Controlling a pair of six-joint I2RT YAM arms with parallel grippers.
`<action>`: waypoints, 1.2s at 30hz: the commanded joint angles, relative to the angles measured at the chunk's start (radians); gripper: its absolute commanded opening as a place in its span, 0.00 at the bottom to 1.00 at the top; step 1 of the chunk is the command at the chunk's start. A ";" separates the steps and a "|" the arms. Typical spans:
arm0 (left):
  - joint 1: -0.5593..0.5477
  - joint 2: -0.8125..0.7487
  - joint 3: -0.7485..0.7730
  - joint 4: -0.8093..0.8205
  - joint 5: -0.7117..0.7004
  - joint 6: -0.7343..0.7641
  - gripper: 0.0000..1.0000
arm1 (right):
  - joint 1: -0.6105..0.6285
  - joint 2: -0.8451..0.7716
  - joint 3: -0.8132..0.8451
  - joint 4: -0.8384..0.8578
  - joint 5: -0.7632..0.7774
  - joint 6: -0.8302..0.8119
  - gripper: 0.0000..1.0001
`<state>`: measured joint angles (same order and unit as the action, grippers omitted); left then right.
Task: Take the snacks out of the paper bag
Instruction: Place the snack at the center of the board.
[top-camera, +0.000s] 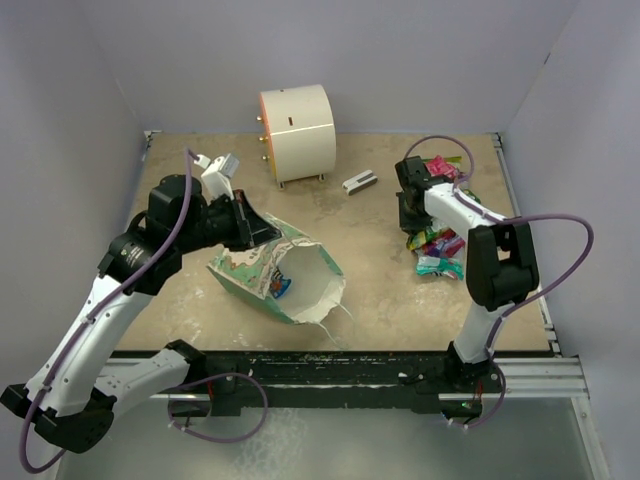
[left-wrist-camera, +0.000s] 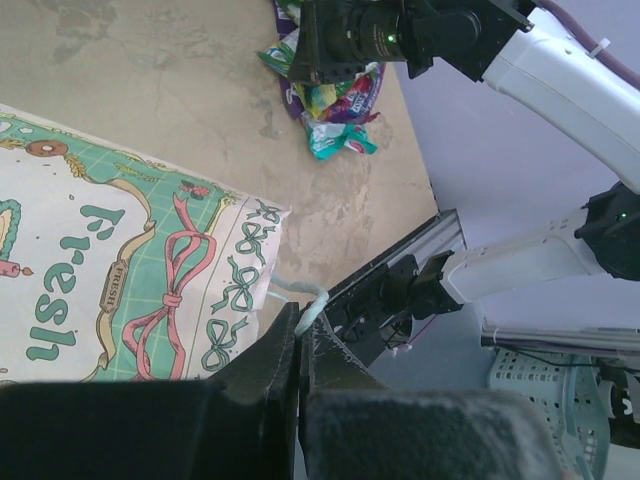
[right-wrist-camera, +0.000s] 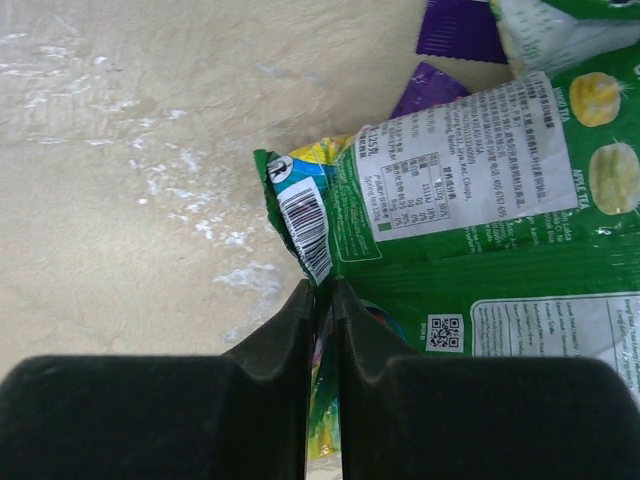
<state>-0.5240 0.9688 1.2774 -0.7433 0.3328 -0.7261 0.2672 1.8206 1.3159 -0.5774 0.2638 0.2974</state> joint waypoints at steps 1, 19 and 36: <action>0.005 -0.005 0.026 -0.005 0.026 -0.018 0.00 | -0.002 -0.001 -0.011 0.006 -0.050 0.025 0.15; 0.005 -0.099 -0.055 -0.149 -0.098 -0.151 0.00 | -0.002 -0.193 -0.034 -0.021 -0.126 -0.033 0.69; 0.005 -0.075 -0.086 -0.130 -0.070 -0.167 0.00 | 0.000 -0.447 -0.117 0.060 -0.313 -0.082 0.97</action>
<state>-0.5240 0.8722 1.1957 -0.9150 0.2310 -0.8829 0.2672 1.3975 1.2289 -0.5510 0.0326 0.2184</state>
